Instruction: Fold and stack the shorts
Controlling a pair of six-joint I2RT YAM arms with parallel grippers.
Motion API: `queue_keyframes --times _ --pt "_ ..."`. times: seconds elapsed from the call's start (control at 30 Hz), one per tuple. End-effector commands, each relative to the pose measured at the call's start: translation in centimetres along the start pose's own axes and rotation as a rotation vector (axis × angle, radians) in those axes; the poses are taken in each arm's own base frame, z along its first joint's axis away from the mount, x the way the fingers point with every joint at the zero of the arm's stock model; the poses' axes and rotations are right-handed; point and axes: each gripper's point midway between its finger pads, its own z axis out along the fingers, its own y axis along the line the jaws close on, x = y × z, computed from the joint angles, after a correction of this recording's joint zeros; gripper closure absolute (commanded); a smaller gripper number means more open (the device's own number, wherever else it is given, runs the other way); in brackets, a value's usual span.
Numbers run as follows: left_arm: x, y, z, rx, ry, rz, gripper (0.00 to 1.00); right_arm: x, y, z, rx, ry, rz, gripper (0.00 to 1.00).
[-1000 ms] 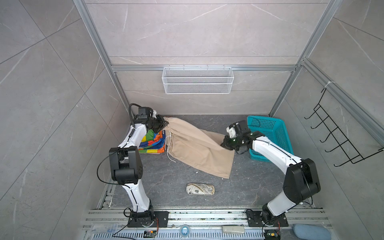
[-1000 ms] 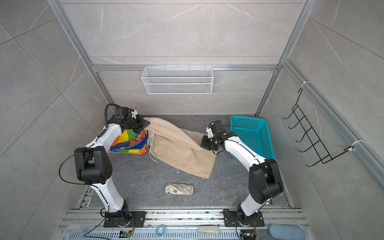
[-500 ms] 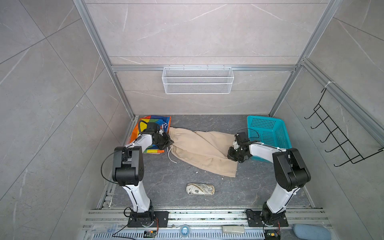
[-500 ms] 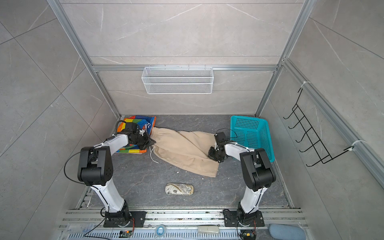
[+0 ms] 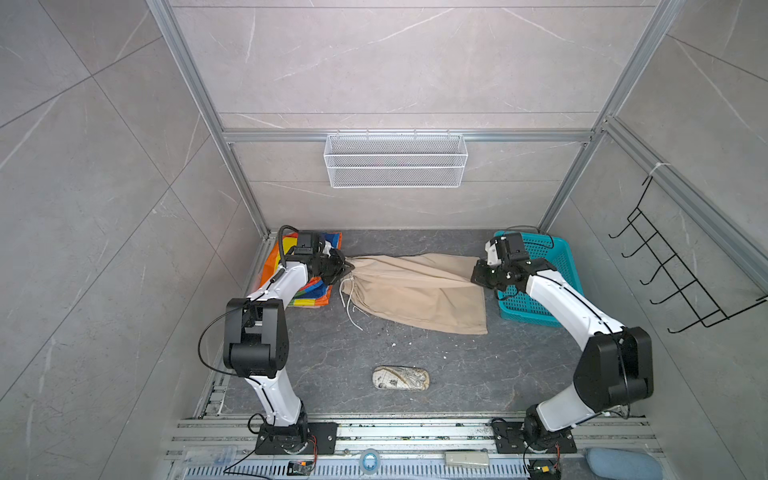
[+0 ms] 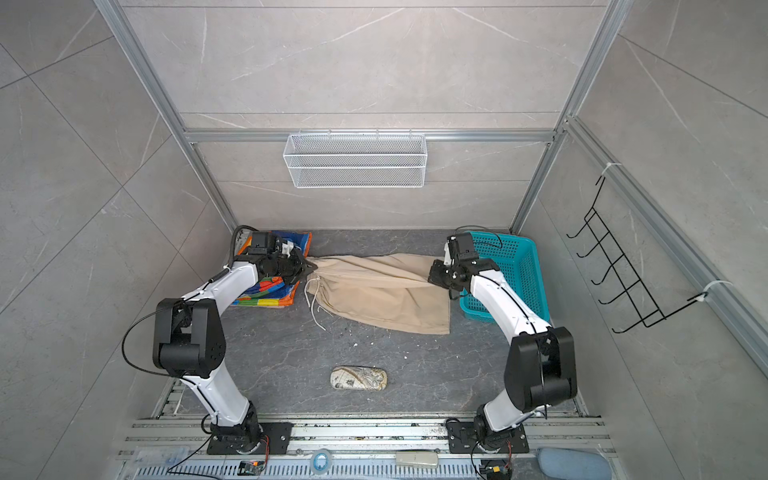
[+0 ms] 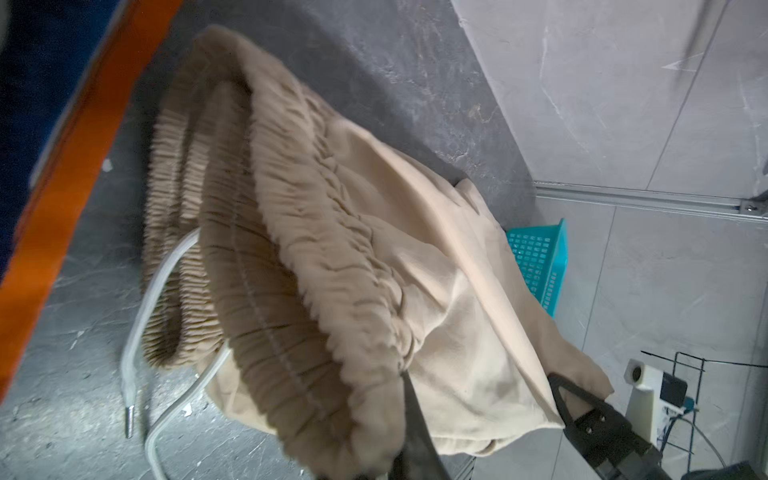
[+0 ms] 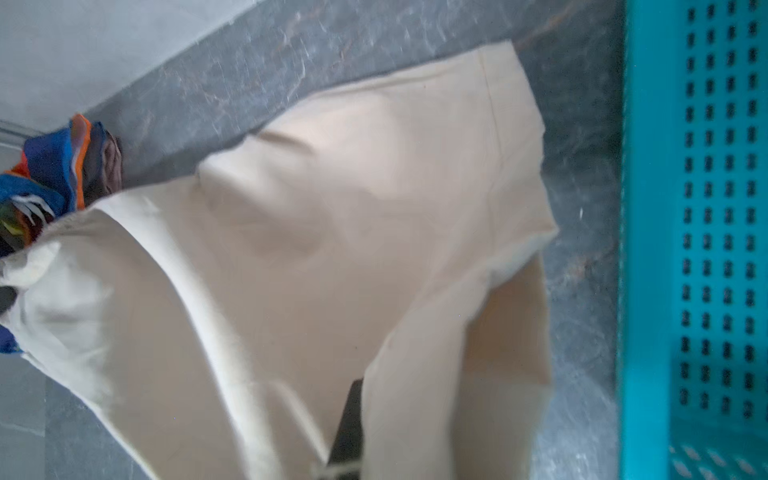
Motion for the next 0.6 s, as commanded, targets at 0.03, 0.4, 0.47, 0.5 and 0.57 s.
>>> queue_keyframes --times 0.03,0.4,0.47,0.5,0.57 --pt "1.7 4.0 -0.8 -0.048 0.004 -0.056 0.94 8.0 -2.8 3.5 0.055 0.175 0.053 1.0" --pt "3.0 7.1 -0.1 -0.104 0.022 -0.078 0.94 12.8 -4.8 6.4 0.08 0.256 0.1 0.8" --pt "2.9 7.0 -0.1 -0.1 0.017 -0.072 0.94 12.4 -4.7 5.8 0.084 0.242 0.093 0.77" --pt "2.8 6.9 -0.1 -0.1 0.015 -0.072 0.94 12.1 -4.6 5.4 0.087 0.231 0.09 0.73" --pt "2.8 6.7 -0.2 -0.097 0.015 -0.071 0.93 11.5 -4.6 4.5 0.097 0.21 0.081 0.69"
